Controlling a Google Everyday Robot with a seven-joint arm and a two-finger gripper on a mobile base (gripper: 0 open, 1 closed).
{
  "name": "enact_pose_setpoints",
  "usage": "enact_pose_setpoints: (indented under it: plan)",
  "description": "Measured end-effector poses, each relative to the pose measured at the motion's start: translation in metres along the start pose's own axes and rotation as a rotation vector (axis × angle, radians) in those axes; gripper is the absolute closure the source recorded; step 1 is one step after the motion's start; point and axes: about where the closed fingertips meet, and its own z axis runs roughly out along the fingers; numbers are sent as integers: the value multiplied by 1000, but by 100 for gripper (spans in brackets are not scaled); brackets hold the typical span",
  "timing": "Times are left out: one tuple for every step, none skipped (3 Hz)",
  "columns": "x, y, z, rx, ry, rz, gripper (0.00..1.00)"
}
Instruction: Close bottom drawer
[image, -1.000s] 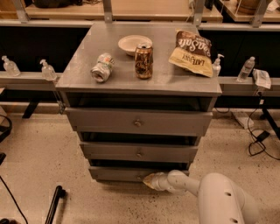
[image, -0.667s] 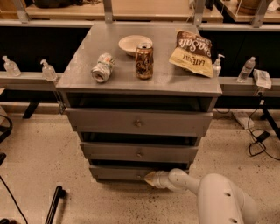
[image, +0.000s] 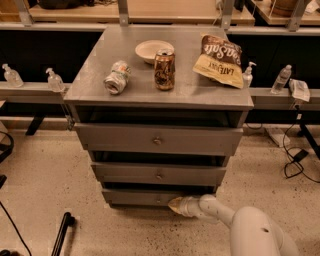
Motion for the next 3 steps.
enact_pose_setpoints:
  plan:
    - [15, 1, -4, -37, -49, 42, 100]
    - [42, 7, -21, -111, -129, 113, 100]
    - [32, 18, -20, -155, -142, 99, 100]
